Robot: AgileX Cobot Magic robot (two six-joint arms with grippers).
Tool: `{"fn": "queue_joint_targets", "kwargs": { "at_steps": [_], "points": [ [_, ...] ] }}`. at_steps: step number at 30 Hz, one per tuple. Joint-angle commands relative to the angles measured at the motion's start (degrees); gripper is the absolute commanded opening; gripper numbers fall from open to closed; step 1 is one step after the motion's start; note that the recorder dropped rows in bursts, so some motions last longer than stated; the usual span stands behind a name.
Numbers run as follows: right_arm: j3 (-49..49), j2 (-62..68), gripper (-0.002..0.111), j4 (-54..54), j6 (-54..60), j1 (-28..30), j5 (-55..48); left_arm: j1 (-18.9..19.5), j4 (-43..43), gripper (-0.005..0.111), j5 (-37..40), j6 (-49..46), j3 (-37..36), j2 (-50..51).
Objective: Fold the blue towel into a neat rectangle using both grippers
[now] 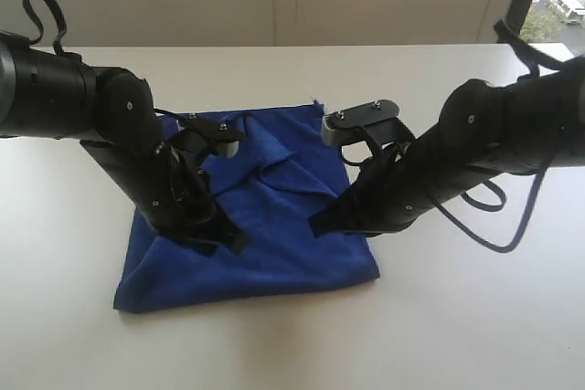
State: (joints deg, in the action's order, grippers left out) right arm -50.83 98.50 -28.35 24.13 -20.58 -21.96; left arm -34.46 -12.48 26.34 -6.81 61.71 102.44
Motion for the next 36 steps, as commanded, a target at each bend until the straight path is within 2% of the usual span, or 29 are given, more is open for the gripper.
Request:
{"fn": "queue_joint_targets", "kwargs": {
  "at_steps": [1,11,18,27,32,36],
  "points": [
    [0.0,3.53,0.0,-0.09,1.56,0.0,0.3,-2.06,-0.87,0.0,0.38,0.14,-2.43,-0.79],
    [0.1,6.18,0.0,-0.09,0.96,0.0,-3.53,-2.25,-0.77,0.0,-4.36,3.82,-10.29,0.24],
    [4.34,4.07,0.0,2.44,-6.15,0.0,-3.63,-2.25,-1.26,0.0,-2.7,4.3,-10.27,-0.23],
    [10.77,-4.16,0.0,1.07,-6.42,0.0,-2.5,-2.25,-2.04,0.0,-0.82,4.17,-10.27,-7.28],
    [10.65,-7.56,0.0,0.92,-6.42,0.0,-1.5,-2.25,-2.04,0.0,0.03,4.05,-10.27,-10.73],
    [8.09,-12.15,0.0,0.92,-6.42,0.0,-1.26,-2.25,-2.04,0.0,-2.57,3.59,-10.27,-14.79]
  ]
}}
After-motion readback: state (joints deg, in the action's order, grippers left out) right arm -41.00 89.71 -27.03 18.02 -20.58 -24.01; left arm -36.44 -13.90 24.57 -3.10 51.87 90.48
